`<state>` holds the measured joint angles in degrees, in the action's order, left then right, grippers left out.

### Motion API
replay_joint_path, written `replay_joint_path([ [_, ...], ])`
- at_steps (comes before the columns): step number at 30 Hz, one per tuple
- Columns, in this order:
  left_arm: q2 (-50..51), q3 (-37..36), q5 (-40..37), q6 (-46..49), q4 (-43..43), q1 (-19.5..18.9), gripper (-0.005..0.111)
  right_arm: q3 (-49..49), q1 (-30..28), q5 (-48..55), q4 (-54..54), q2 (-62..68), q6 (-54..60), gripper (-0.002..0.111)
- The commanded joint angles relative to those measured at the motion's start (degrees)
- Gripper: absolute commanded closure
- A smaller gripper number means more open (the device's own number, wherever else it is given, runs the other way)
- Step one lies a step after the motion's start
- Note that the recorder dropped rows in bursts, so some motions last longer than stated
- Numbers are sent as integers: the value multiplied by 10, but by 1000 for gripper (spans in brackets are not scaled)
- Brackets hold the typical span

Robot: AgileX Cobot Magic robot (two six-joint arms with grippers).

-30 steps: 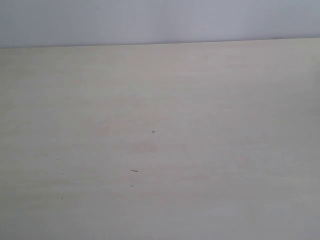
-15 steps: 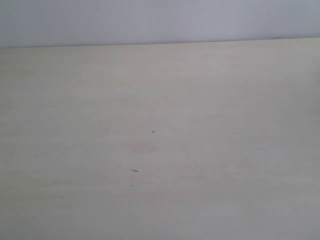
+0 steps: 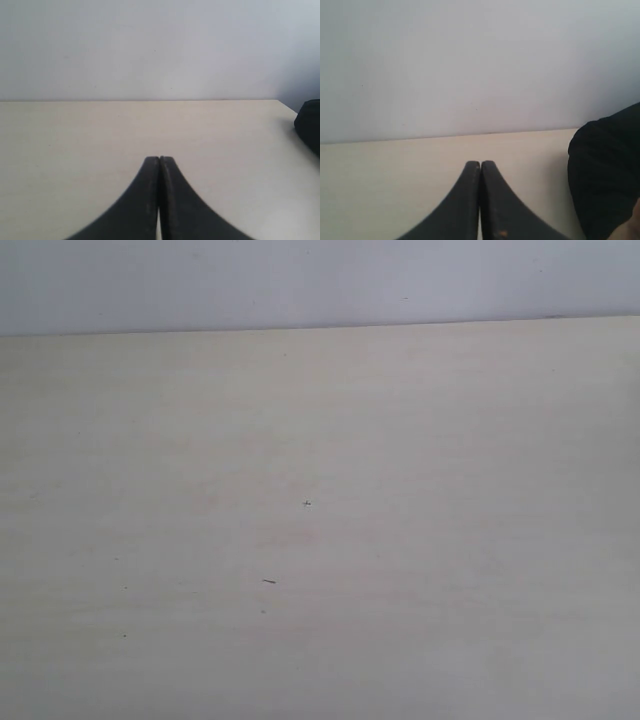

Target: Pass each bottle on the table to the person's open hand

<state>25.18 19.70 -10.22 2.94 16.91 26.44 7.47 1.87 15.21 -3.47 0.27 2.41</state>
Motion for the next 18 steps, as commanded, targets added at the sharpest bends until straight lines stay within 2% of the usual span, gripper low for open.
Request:
replay_joint_path([
  [1, -5, -2, 7, 0, 2, -2, 106, -27, -4, -5, 6, -3, 5, 108],
  [8, -5, -2, 7, 0, 2, -2, 106, -75, -4, -14, 6, -3, 5, 108],
  [18, -5, -2, 6, 0, 2, -2, 106, -75, -4, -33, 6, -3, 5, 108],
])
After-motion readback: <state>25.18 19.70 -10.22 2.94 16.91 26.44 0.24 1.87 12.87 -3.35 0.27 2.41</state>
